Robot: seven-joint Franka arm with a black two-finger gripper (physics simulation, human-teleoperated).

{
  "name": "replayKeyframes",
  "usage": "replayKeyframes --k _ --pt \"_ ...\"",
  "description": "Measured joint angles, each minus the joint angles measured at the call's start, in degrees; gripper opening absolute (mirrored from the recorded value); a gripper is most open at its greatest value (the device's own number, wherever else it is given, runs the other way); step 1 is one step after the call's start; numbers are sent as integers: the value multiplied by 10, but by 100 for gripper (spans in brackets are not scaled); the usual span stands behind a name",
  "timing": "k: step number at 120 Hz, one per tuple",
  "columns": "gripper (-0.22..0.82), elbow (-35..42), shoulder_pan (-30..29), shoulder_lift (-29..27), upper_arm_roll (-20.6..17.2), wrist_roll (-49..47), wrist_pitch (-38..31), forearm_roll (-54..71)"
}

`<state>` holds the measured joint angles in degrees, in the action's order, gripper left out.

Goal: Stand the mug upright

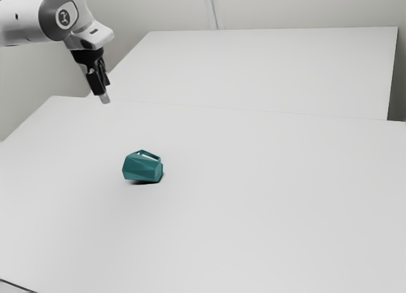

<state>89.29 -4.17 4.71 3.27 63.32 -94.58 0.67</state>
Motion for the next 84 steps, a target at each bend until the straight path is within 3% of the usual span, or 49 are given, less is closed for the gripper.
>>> replayKeyframes --k 36,53,71,84 --pt "60 30 -44 -40 5 -16 -32 -76" --pt "60 74 -84 -17 17 -24 -63 -181" --pt "60 122 -172 7 28 -61 -112 -286" --pt "60 142 -173 41 29 -88 -152 -384"
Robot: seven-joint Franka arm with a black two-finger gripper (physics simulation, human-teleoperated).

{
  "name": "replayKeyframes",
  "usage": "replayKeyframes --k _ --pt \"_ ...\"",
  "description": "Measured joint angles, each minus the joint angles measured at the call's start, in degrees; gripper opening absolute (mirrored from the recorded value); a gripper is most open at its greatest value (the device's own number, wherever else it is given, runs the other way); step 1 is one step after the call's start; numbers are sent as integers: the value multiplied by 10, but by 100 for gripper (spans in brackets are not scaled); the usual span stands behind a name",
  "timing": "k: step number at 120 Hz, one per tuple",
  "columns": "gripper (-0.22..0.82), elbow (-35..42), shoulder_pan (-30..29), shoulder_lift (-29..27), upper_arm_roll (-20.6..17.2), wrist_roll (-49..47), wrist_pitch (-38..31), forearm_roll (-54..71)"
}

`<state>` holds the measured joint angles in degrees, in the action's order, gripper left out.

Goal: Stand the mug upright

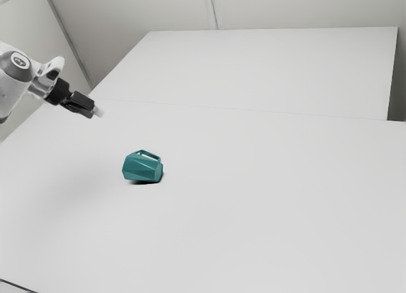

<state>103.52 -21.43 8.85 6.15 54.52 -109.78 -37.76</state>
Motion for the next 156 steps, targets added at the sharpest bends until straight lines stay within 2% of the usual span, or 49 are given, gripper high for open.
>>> replayKeyframes --k 24,56,74,98,130,156 --pt "60 6 13 41 22 -44 -34 -117" --pt "60 13 12 68 21 -66 -53 -216" --pt "60 12 7 74 20 -72 -53 -199" --pt "60 6 -17 96 23 -58 2 -132" --pt "60 7 -20 140 24 -17 50 -127" --pt "60 5 -14 154 24 29 81 -127"
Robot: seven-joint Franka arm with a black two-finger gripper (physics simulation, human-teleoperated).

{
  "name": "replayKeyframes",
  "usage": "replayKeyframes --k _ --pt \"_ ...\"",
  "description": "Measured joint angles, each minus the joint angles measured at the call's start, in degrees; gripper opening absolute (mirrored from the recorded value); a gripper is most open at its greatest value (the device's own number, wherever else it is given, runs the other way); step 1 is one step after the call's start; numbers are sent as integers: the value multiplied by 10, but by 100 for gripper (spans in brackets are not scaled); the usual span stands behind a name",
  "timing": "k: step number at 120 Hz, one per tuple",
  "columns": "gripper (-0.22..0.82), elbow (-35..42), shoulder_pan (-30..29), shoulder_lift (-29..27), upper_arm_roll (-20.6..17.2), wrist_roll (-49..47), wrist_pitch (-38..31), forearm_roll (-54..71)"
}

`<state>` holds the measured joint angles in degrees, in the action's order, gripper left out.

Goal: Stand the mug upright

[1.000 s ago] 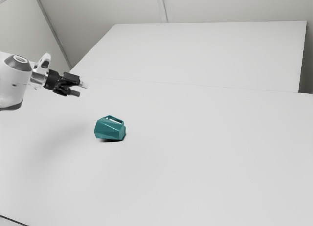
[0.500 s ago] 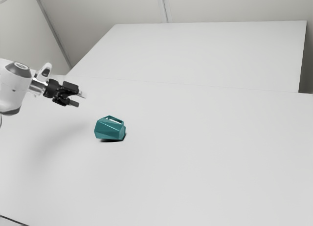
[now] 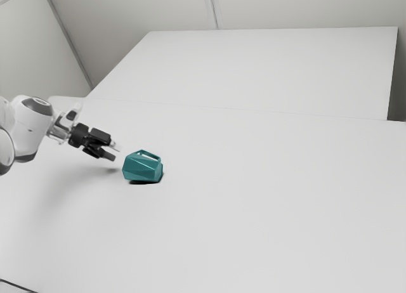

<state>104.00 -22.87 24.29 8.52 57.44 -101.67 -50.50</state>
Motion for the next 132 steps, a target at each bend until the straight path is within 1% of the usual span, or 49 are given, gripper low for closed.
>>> replayKeyframes --k 11,38,57,71,102,121,132 --pt "59 0 6 4 0 15 8 -5" --pt "34 1 15 7 -2 42 17 -20" --pt "23 3 15 7 -3 54 22 -25" --pt "18 5 15 11 -3 61 26 -37" --pt "12 7 15 28 -4 74 39 -65" --pt "3 7 15 32 -4 80 42 -73" --pt "-4 7 16 33 -4 83 42 -76"
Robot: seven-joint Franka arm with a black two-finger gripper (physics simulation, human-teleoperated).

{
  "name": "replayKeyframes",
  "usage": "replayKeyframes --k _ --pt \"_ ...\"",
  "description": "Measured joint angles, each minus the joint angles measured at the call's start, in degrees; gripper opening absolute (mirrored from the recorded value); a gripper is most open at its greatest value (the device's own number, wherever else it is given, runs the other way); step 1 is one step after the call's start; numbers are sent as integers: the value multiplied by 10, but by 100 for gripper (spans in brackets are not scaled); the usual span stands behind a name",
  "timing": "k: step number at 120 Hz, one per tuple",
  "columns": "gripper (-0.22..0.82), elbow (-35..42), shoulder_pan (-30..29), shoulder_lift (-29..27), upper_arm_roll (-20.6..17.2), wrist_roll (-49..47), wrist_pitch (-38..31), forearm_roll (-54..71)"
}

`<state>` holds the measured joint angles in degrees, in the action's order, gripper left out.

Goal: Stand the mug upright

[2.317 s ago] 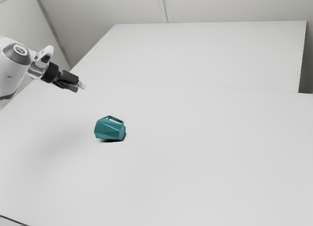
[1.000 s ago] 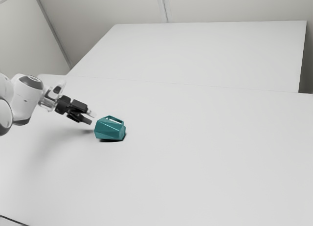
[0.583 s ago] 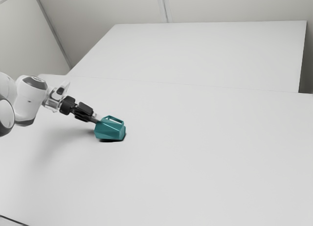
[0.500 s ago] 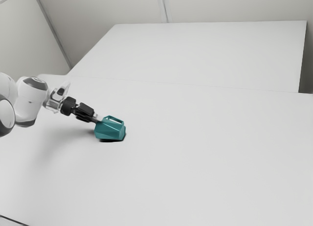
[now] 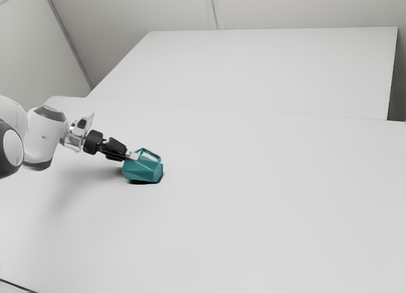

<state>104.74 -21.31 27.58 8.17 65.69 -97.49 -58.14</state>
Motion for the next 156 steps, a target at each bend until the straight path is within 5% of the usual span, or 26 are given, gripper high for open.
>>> replayKeyframes --k 57,140,156 --pt "-19 3 0 2 -3 9 6 -20" --pt "-18 -1 3 -102 -23 14 18 10" --pt "-18 -21 9 -105 -52 15 -9 72"
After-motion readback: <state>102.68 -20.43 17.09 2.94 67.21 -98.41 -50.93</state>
